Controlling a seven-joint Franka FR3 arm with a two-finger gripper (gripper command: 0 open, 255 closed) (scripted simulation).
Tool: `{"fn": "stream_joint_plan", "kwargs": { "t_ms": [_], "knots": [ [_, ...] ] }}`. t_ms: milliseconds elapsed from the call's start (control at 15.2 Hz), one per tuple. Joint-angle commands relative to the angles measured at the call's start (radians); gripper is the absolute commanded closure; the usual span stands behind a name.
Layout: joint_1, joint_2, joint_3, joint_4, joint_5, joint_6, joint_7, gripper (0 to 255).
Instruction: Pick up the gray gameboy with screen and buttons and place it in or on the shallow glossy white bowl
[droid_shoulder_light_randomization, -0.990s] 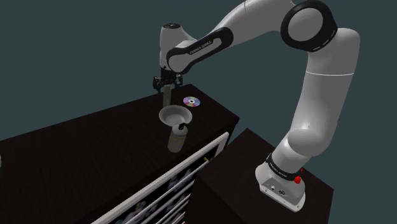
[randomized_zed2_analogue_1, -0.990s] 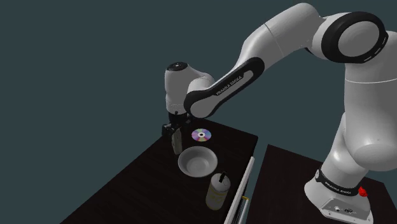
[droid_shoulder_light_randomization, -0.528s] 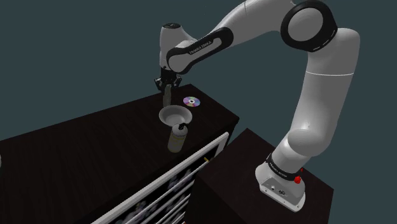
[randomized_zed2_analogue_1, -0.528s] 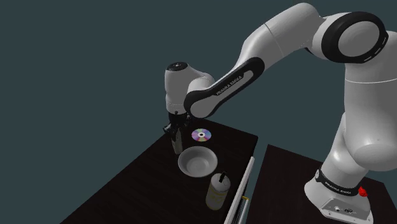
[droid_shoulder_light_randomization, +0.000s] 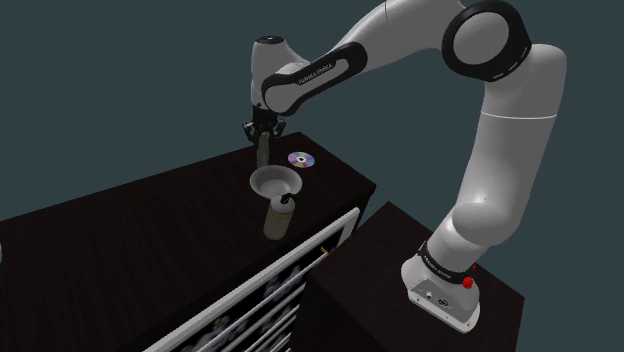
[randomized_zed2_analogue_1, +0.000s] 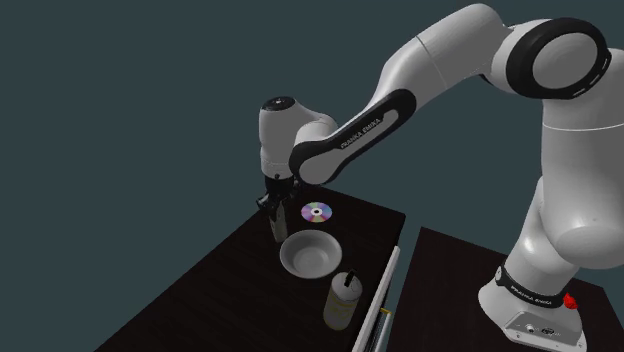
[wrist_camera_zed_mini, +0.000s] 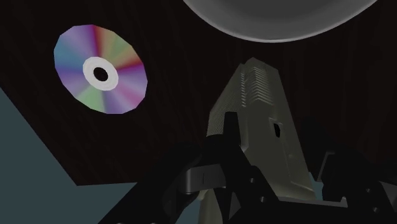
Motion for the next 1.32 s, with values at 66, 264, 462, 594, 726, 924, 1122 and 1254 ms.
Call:
{"fn": "stream_joint_plan", "kwargs": {
  "t_ms": [66,264,462,594,726,924,1122,1254],
  "knots": [
    [-0.003,-0.018,0.004,0.011,0.011,-0.028,-0.010,255],
    [-0.005,-0.038,0.009,0.025,0.023,-0.060,-0.021,255],
    [-0.008,-0.057,0.013,0.041,0.035,-0.094,-0.032,255],
    [-0.009,-0.068,0.015,0.053,0.042,-0.116,-0.038,255],
    [-0.010,-0.079,0.018,0.066,0.049,-0.139,-0.045,255],
    [-0.011,-0.094,0.020,0.087,0.059,-0.174,-0.054,255],
    [-0.012,-0.108,0.023,0.110,0.067,-0.209,-0.063,255],
    [-0.013,-0.116,0.024,0.127,0.072,-0.233,-0.069,255]
  ]
}}
